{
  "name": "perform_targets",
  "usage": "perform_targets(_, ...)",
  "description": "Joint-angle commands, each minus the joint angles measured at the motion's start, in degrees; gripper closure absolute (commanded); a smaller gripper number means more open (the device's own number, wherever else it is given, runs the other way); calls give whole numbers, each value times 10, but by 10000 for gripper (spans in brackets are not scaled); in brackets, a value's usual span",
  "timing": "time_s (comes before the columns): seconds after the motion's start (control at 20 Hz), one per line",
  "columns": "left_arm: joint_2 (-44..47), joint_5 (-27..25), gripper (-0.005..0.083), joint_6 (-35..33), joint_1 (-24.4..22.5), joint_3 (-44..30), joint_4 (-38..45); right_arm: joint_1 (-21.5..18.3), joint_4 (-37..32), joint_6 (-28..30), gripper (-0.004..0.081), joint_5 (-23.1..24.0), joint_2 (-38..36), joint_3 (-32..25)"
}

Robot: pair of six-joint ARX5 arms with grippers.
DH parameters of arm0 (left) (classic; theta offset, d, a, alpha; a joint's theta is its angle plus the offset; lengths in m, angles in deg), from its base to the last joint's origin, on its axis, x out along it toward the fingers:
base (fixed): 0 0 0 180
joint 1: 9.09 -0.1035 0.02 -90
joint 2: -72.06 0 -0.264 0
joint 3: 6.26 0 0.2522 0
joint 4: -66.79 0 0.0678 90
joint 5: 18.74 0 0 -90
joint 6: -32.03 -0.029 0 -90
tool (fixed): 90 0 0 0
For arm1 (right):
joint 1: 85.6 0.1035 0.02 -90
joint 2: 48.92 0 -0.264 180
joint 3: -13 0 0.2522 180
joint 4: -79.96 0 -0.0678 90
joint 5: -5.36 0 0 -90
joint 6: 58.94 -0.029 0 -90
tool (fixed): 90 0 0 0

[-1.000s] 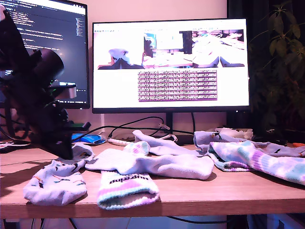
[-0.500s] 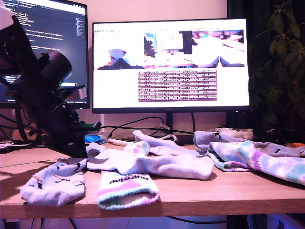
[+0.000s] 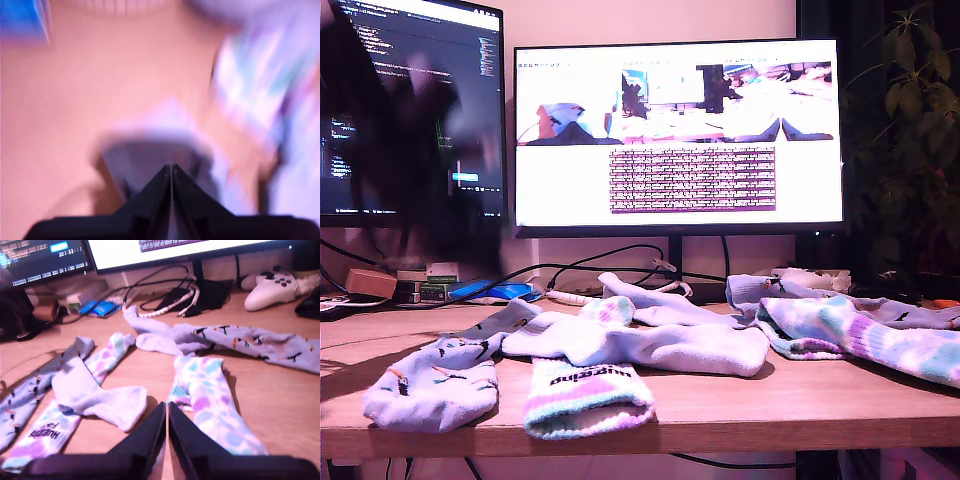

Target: Pair up the socks based on colour and pattern, by placing them on top of one another

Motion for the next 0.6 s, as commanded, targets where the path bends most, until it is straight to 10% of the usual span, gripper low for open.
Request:
perform_targets(0.0, -2, 73, 797, -6, 10, 9, 13, 2, 3, -14, 782, -2, 3, 3)
perform_targets(0.55, -59, 156, 797, -26, 145, 81, 87, 2, 57, -34, 781, -61, 59, 90)
